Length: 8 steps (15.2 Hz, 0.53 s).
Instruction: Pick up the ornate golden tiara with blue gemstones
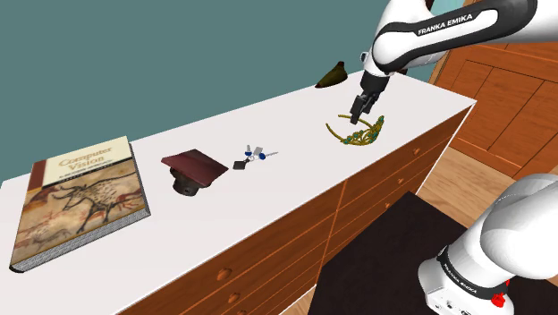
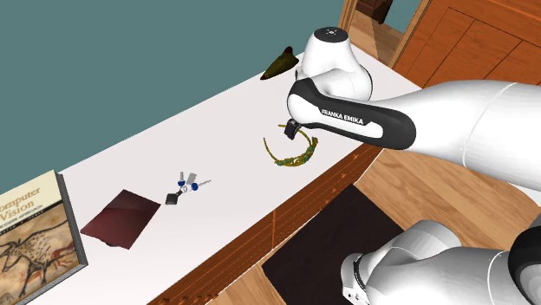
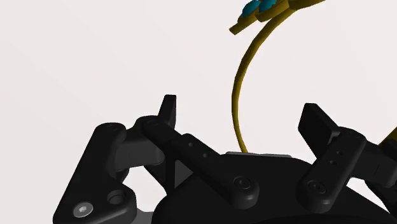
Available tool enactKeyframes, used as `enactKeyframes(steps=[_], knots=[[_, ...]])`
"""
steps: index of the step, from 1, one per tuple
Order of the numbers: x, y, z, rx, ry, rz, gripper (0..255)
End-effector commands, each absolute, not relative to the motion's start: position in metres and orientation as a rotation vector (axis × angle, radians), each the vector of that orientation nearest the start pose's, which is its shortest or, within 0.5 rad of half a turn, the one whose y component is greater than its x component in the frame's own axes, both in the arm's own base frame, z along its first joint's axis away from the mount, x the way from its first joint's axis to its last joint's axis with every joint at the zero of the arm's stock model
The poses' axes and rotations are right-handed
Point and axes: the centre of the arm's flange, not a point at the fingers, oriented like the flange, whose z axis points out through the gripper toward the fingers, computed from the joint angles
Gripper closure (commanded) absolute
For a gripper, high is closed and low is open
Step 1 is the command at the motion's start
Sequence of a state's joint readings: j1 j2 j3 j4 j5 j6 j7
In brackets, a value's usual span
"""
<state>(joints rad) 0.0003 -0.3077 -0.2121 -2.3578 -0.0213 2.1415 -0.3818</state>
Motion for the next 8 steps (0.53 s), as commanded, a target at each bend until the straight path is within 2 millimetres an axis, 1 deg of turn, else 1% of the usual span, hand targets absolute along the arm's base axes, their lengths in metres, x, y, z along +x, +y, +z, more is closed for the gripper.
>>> enactKeyframes(steps=[1,2,8], knots=[[0.4495,-0.1006,0.4504,-3.106,-0.292,-0.149,0],[0.4491,-0.1008,0.4501,-3.106,-0.292,-0.149,255],[0.4492,-0.1011,0.4496,-3.106,-0.292,-0.149,255]])
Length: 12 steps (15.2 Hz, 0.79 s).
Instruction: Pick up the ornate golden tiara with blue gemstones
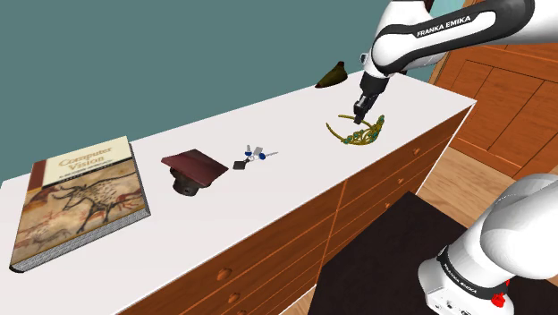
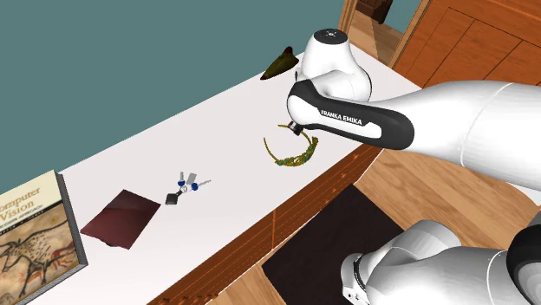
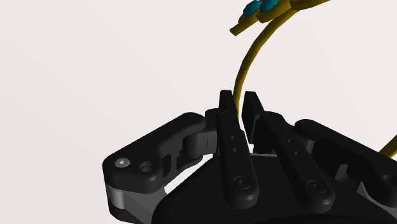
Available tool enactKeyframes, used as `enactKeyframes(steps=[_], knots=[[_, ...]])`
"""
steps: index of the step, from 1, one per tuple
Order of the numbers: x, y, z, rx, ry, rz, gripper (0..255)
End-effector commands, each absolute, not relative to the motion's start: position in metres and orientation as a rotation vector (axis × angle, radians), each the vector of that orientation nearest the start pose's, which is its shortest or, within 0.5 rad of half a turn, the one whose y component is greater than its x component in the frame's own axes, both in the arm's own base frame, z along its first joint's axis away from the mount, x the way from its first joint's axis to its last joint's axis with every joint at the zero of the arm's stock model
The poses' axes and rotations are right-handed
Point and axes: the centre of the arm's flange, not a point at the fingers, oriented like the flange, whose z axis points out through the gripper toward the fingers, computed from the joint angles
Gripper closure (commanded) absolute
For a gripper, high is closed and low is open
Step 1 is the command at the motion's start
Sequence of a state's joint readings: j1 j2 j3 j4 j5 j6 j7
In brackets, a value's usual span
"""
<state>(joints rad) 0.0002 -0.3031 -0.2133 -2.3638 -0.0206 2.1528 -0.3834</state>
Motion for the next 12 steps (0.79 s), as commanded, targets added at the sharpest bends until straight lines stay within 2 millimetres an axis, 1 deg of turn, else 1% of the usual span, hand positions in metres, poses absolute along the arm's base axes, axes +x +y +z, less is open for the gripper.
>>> enactKeyframes(steps=[1,3,12], knots=[[0.449,-0.101,0.45,-3.106,-0.292,-0.149,255],[0.449,-0.101,0.45,-3.106,-0.292,-0.149,255],[0.449,-0.101,0.498,-3.106,-0.292,-0.149,255]])
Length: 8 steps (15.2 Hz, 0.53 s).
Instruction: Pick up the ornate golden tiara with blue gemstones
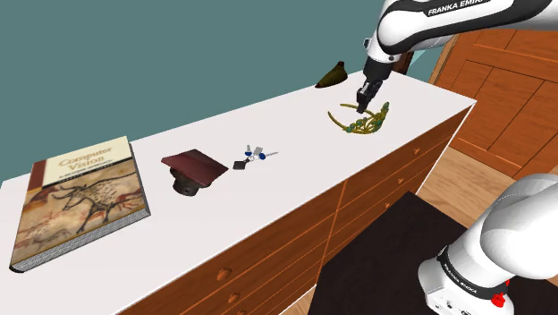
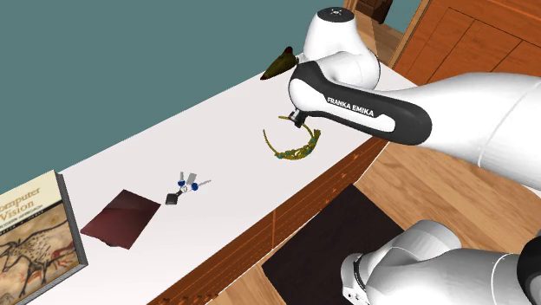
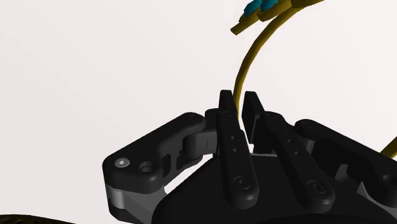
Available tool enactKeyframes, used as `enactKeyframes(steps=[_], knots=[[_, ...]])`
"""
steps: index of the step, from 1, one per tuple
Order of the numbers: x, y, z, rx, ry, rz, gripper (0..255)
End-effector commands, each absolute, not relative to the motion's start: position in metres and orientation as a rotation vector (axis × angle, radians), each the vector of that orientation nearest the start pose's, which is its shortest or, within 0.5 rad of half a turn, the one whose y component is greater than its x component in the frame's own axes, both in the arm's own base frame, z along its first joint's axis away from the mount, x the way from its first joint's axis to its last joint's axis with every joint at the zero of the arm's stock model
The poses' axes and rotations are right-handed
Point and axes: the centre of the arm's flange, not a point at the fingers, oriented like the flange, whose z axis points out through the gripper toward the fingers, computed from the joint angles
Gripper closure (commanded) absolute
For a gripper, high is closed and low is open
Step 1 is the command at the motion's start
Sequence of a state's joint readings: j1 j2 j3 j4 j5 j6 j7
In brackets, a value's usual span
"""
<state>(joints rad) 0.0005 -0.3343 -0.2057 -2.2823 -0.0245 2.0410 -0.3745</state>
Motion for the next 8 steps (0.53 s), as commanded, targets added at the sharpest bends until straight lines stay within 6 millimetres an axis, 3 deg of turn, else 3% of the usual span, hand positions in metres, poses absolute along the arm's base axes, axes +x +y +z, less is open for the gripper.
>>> enactKeyframes(steps=[1,6,8], knots=[[0.449,-0.101,0.503,-3.106,-0.292,-0.149,255],[0.449,-0.101,0.53,-3.106,-0.292,-0.149,255],[0.449,-0.101,0.53,-3.106,-0.292,-0.149,255]])
